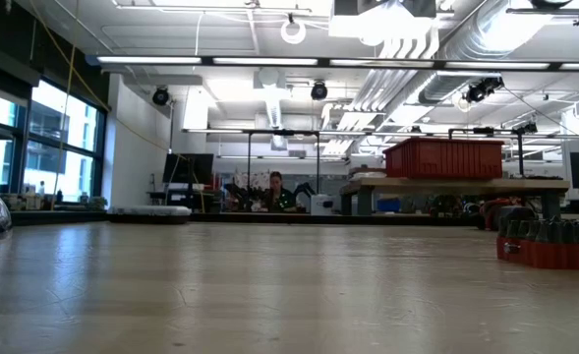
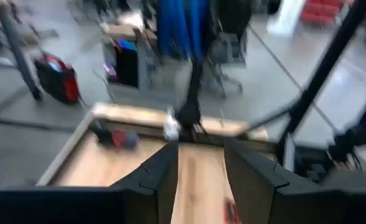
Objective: Coil cords
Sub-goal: Coil the blue wire onto the spool
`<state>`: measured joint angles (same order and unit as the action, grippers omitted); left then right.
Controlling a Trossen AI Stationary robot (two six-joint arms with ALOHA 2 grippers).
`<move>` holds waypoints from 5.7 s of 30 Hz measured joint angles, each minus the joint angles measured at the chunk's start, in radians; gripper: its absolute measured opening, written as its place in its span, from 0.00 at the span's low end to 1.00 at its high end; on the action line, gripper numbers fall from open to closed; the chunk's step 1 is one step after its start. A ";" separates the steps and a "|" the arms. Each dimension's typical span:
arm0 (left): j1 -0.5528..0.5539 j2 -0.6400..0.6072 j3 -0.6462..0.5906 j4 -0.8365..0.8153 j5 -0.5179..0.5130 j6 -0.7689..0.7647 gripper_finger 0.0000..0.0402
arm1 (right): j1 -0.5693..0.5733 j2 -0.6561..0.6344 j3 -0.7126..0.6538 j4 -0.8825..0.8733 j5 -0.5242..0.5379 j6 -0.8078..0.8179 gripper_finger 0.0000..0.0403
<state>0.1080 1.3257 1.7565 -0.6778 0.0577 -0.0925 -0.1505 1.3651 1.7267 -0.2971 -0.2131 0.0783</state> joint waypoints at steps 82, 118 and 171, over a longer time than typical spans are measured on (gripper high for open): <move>0.053 0.115 0.493 -0.487 0.087 0.143 0.00 | 0.000 0.162 0.000 0.138 0.112 0.026 0.23; 0.049 0.137 0.492 -0.598 0.063 0.150 0.00 | 0.001 0.162 0.000 0.029 -0.021 -0.032 0.23; 0.049 0.191 0.494 -0.256 0.180 -0.076 0.00 | 0.095 0.195 0.000 0.102 0.100 -0.008 0.08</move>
<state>0.1566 1.5166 2.2501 -0.9341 0.2377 -0.1681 -0.0559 1.5600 1.7264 -0.1949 -0.1135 0.0706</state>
